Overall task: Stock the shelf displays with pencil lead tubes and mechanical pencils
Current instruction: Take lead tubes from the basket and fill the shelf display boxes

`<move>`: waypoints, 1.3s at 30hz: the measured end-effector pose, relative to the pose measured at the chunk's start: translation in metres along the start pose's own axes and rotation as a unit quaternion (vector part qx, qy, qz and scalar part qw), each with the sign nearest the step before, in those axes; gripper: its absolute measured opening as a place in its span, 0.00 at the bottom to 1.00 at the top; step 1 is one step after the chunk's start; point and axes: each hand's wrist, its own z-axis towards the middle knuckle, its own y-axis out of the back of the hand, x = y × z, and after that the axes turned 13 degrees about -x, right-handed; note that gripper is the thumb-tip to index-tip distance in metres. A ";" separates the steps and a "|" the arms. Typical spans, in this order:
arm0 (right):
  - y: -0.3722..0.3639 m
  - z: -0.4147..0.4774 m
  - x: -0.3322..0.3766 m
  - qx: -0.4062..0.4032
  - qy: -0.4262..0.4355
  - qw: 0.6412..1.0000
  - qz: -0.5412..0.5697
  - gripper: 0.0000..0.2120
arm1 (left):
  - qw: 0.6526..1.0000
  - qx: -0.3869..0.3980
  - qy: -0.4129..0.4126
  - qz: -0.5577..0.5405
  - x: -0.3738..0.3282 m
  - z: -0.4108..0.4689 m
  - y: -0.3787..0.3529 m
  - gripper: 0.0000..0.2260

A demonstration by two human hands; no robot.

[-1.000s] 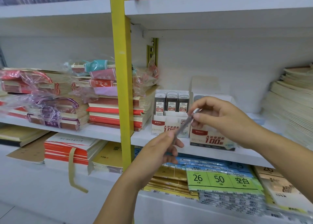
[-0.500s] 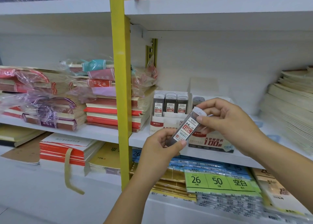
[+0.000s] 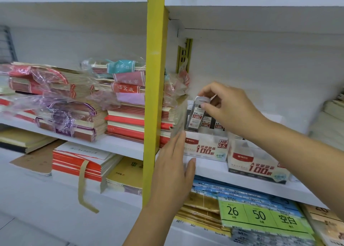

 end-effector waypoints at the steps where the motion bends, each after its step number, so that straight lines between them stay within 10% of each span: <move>1: -0.005 0.004 -0.001 0.016 -0.004 1.000 -0.010 0.08 | 1.000 0.002 0.002 -0.005 0.002 -0.001 0.000 0.30; 11: -0.025 0.015 -0.001 0.098 -0.030 0.983 -0.152 0.17 | 0.999 0.036 0.005 -0.025 0.005 0.000 0.009 0.28; 17: 0.032 -0.051 0.031 -0.028 -0.043 0.997 0.060 0.08 | 0.998 -0.027 -0.059 0.015 -0.005 -0.032 0.033 0.16; 21: 0.039 -0.144 0.019 0.115 -0.199 0.950 0.214 0.06 | 0.989 0.131 -0.052 0.036 0.016 -0.090 0.039 0.16; 27: -0.036 -0.332 -0.051 0.362 -0.421 0.826 0.098 0.09 | 0.887 0.429 0.111 0.129 0.076 -0.232 0.012 0.21; 35: -0.111 -0.522 -0.075 0.451 -0.544 0.707 0.043 0.20 | 0.788 0.505 0.322 0.140 0.113 -0.358 -0.036 0.15; 39: -0.133 -0.553 -0.083 0.348 -0.532 0.770 -0.062 0.16 | 0.771 0.499 0.345 0.194 0.128 -0.383 -0.051 0.23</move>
